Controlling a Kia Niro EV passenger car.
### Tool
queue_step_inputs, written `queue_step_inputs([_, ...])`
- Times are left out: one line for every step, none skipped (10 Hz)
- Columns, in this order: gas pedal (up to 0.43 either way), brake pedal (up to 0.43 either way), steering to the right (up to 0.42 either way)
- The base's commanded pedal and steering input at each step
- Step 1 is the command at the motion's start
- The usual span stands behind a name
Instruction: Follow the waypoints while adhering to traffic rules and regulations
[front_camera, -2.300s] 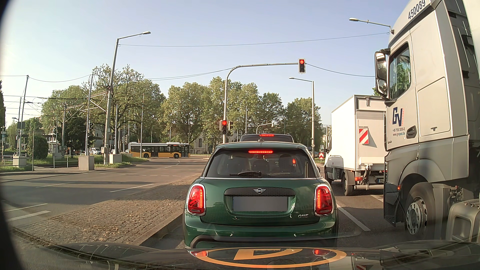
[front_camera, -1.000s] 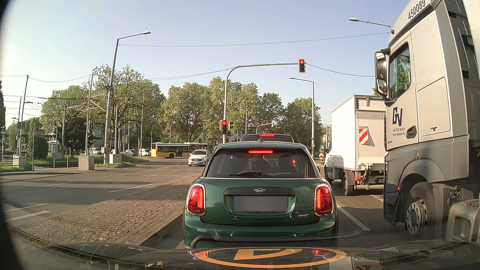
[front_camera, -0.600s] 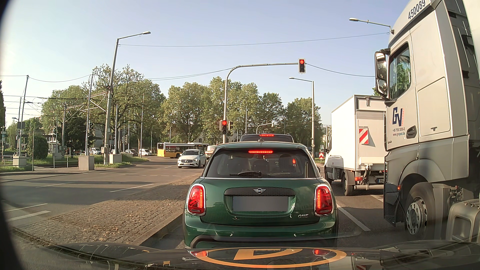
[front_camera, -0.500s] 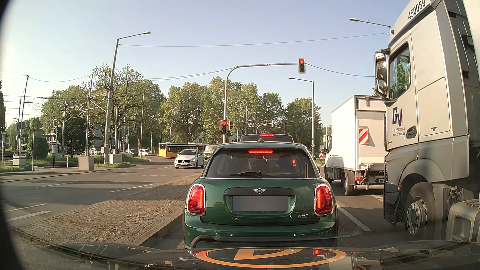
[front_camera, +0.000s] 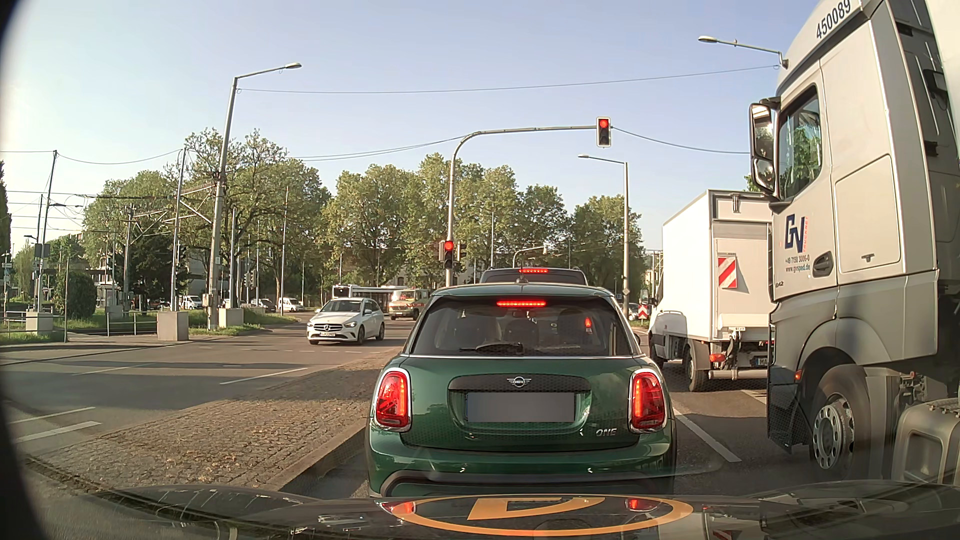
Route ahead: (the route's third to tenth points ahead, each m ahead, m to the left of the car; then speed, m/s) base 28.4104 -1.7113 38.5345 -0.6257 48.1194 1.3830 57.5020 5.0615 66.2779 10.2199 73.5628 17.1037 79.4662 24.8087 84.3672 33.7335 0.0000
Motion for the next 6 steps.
queue_step_inputs([0.000,0.256,0.074])
queue_step_inputs([0.000,0.256,0.074])
queue_step_inputs([0.000,0.256,0.074])
queue_step_inputs([0.000,0.256,0.074])
queue_step_inputs([0.000,0.256,0.074])
queue_step_inputs([0.000,0.256,0.074])
